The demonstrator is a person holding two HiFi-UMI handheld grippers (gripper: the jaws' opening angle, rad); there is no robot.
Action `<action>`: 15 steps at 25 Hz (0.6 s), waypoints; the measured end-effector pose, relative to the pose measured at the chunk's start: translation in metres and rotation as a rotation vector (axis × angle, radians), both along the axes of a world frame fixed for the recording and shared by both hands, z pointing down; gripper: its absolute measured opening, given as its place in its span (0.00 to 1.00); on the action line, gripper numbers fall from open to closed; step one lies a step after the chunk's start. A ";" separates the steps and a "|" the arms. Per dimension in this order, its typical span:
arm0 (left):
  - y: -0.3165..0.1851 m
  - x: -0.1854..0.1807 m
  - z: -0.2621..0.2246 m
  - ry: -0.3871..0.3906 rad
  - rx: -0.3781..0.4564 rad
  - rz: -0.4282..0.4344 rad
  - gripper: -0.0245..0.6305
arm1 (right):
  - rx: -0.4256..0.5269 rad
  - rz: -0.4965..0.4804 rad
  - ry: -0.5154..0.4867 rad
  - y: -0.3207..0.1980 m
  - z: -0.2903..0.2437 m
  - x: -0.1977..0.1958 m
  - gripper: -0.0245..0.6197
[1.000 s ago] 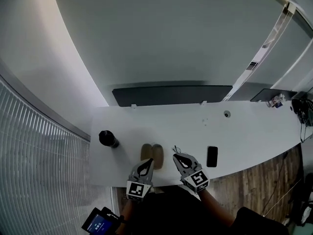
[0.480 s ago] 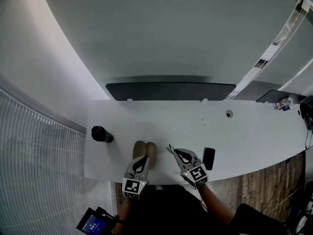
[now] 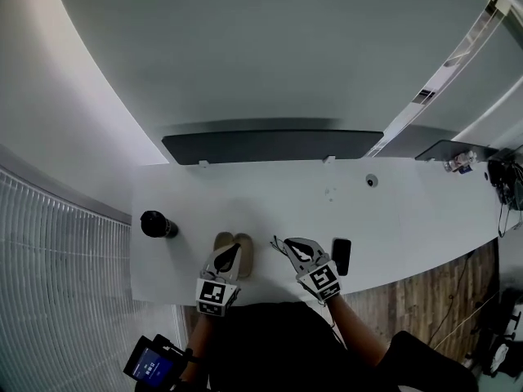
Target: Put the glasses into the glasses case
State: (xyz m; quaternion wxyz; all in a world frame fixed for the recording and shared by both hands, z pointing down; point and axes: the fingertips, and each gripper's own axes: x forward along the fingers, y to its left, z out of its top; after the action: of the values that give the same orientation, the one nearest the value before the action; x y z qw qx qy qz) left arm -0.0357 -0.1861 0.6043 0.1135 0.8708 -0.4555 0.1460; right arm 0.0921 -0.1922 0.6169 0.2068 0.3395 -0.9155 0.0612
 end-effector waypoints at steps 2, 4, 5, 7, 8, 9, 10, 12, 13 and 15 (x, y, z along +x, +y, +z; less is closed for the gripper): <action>0.000 0.001 0.002 0.000 -0.011 0.017 0.05 | 0.003 0.004 0.022 -0.001 0.004 0.000 0.05; 0.003 0.005 0.006 0.010 -0.039 0.035 0.05 | -0.003 0.014 0.021 -0.003 0.003 0.002 0.05; 0.004 0.006 0.010 0.021 -0.059 0.048 0.05 | -0.005 0.014 0.027 -0.003 0.003 0.002 0.05; 0.008 0.006 0.019 0.032 -0.112 0.067 0.05 | -0.007 0.005 0.053 -0.002 0.010 0.002 0.05; 0.009 0.005 0.026 0.025 -0.147 0.068 0.05 | -0.010 0.003 0.067 -0.001 0.016 0.002 0.05; 0.009 0.003 0.034 0.014 -0.192 0.063 0.05 | -0.019 0.003 0.079 0.000 0.023 0.002 0.05; 0.010 0.002 0.042 0.000 -0.250 0.052 0.05 | -0.040 0.004 0.090 0.002 0.031 0.002 0.05; 0.015 -0.003 0.066 -0.054 -0.387 0.024 0.05 | -0.115 0.001 0.130 0.011 0.054 0.003 0.05; 0.021 -0.008 0.080 -0.087 -0.455 0.014 0.05 | -0.151 -0.005 0.167 0.018 0.066 0.004 0.05; 0.031 -0.015 0.097 -0.122 -0.550 -0.003 0.05 | -0.185 -0.019 0.256 0.028 0.084 0.008 0.05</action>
State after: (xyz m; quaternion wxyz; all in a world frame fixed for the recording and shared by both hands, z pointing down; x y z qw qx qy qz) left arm -0.0512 -0.1552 0.7014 0.3182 0.7962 -0.4060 0.3163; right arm 0.1000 -0.1639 0.7014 0.3527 0.3152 -0.8754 0.0995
